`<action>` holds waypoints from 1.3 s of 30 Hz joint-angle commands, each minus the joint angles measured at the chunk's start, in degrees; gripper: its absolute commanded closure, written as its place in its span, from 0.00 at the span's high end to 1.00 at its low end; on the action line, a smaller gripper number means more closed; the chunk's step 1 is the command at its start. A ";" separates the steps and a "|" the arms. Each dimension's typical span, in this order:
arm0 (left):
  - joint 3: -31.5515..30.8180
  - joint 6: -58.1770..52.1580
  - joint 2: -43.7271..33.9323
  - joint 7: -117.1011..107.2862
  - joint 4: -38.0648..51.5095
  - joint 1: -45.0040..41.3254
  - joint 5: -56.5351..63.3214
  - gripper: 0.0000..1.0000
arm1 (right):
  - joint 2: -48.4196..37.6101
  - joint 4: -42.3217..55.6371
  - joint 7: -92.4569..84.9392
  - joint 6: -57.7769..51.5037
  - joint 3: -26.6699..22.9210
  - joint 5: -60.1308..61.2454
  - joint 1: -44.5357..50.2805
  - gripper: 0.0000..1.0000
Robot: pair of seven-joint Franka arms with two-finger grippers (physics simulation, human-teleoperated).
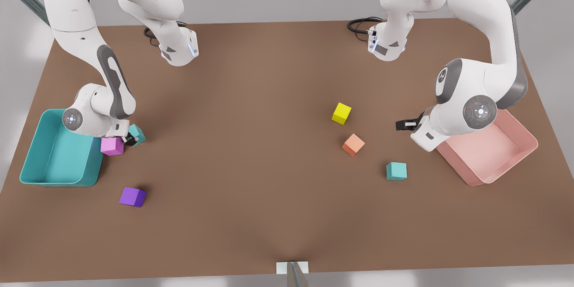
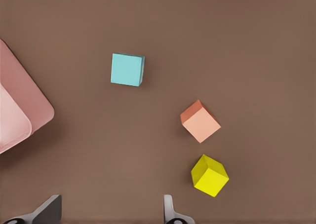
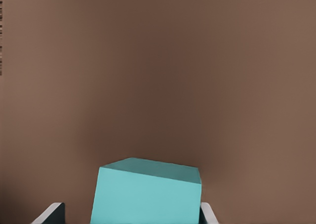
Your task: Stack the two blue cubes on top of each other
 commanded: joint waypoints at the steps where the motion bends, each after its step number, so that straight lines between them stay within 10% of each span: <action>1: -0.05 -0.03 -0.06 -0.09 0.03 0.00 0.00 1.00 | -0.04 -0.14 -2.69 0.09 0.00 0.15 -0.08 1.00; 28: -0.05 -0.03 -0.06 -0.01 0.03 0.00 0.00 1.00 | 3.65 -0.40 -2.69 3.61 0.00 0.68 -1.05 1.00; 33: -0.05 -0.03 -0.06 -0.09 0.03 0.00 0.09 1.00 | 3.48 -0.22 -2.16 3.61 0.00 0.68 -1.05 0.63; 39: -0.05 -0.03 -0.06 -0.01 0.03 0.00 0.00 1.00 | 2.69 -0.05 1.09 1.24 0.61 0.68 -0.70 0.63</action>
